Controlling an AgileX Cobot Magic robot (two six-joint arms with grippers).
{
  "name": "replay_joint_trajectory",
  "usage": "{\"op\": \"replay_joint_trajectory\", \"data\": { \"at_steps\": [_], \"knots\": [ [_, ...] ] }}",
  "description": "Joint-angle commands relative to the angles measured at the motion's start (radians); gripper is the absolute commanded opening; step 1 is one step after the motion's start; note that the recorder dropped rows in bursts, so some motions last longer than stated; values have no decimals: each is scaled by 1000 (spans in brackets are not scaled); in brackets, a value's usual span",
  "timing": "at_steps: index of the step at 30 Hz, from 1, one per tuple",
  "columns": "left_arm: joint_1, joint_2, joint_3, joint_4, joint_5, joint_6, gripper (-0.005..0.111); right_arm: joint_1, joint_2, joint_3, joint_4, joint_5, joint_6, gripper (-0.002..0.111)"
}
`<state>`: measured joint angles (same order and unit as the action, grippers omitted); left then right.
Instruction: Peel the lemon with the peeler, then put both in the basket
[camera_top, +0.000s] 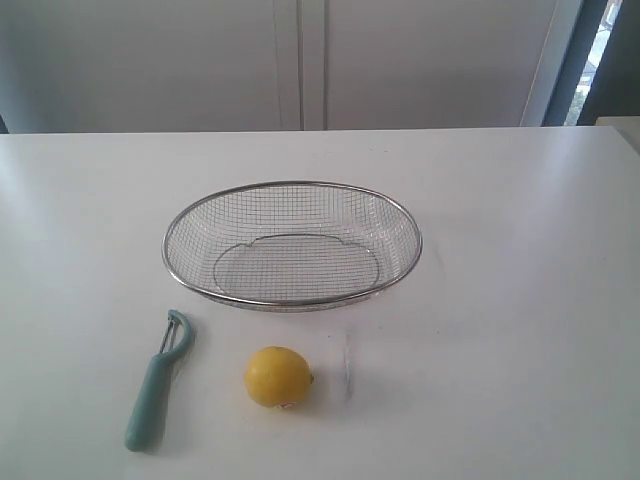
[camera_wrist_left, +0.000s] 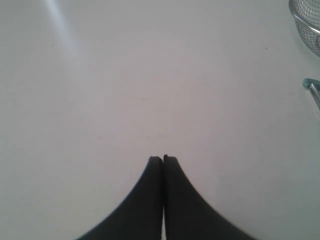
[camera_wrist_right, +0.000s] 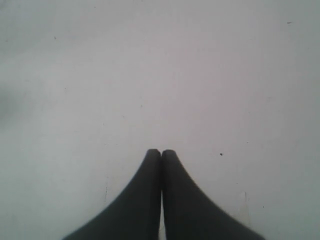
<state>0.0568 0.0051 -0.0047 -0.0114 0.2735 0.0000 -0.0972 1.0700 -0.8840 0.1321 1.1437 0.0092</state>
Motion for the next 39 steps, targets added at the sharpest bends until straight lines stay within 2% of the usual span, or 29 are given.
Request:
{"op": "replay_joint_trajectory", "data": {
  "at_steps": [1,11,39],
  "knots": [
    [1,-5,5,-3,-5,0,0,-3,24,-1,12,1,-3,0],
    [1,-5,5,-3,-5,0,0,10,31,-1,59,-19,-9,0],
    [1,-5,5,-3,-5,0,0,420,201,-23,58,-165,115,0]
  ]
}}
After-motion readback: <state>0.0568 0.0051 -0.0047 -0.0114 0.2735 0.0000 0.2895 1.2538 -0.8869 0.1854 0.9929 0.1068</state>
